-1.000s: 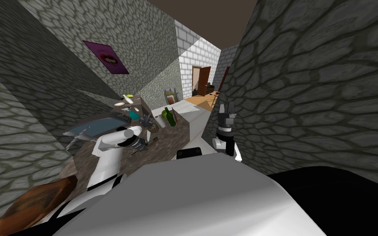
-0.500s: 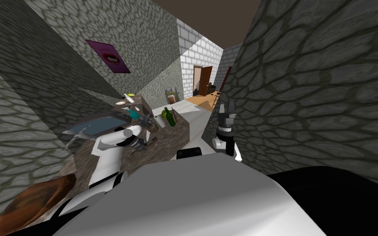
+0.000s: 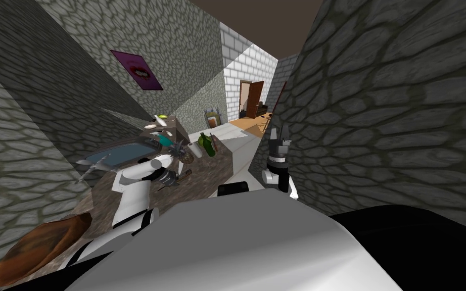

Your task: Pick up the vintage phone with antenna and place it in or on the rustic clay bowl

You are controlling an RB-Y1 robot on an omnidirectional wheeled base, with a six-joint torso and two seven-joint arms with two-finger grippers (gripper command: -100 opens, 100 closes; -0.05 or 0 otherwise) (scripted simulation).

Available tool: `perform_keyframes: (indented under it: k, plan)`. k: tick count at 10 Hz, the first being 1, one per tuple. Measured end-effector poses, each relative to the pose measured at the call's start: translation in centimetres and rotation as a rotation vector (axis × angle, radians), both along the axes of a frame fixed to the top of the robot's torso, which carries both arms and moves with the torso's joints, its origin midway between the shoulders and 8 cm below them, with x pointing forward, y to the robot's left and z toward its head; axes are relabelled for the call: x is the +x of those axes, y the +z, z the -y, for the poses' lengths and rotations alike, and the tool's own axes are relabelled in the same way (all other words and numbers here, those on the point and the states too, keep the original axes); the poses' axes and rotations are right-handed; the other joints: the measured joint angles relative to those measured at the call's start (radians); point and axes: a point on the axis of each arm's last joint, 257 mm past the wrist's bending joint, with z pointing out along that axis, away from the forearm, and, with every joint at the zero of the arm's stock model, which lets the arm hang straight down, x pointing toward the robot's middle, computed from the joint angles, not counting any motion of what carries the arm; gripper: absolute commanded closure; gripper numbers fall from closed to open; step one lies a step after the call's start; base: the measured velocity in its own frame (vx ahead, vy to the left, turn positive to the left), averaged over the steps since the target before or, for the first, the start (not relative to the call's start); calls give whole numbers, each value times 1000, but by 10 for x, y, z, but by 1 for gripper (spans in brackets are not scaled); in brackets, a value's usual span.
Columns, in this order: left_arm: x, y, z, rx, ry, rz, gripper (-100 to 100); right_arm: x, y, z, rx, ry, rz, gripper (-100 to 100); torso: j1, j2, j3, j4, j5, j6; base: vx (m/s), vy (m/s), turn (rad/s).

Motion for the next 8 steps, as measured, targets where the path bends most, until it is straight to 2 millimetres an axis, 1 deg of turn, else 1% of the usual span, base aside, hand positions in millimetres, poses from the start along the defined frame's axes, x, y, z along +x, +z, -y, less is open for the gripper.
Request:
perform_keyframes:
  k: [5,6,7,8]
  plan:
    - [-1,-10,-18,-4,-28,-4,-100,0,0,0,0,0,0,0,0,0,0,0,0,0,18,-52,49]
    - [-1,-12,-20,-5,-36,-4,-100,0,0,0,0,0,0,0,1,0,0,0,0,0,7,-16,2]
    - [-1,-12,-20,-5,-38,-4,100,0,0,0,0,0,0,0,2,0,0,0,0,0,0,0,0]
    - [-1,-11,-20,-4,-38,-3,100,0,0,0,0,0,0,0,3,1,1,0,1,0,0,0,0]
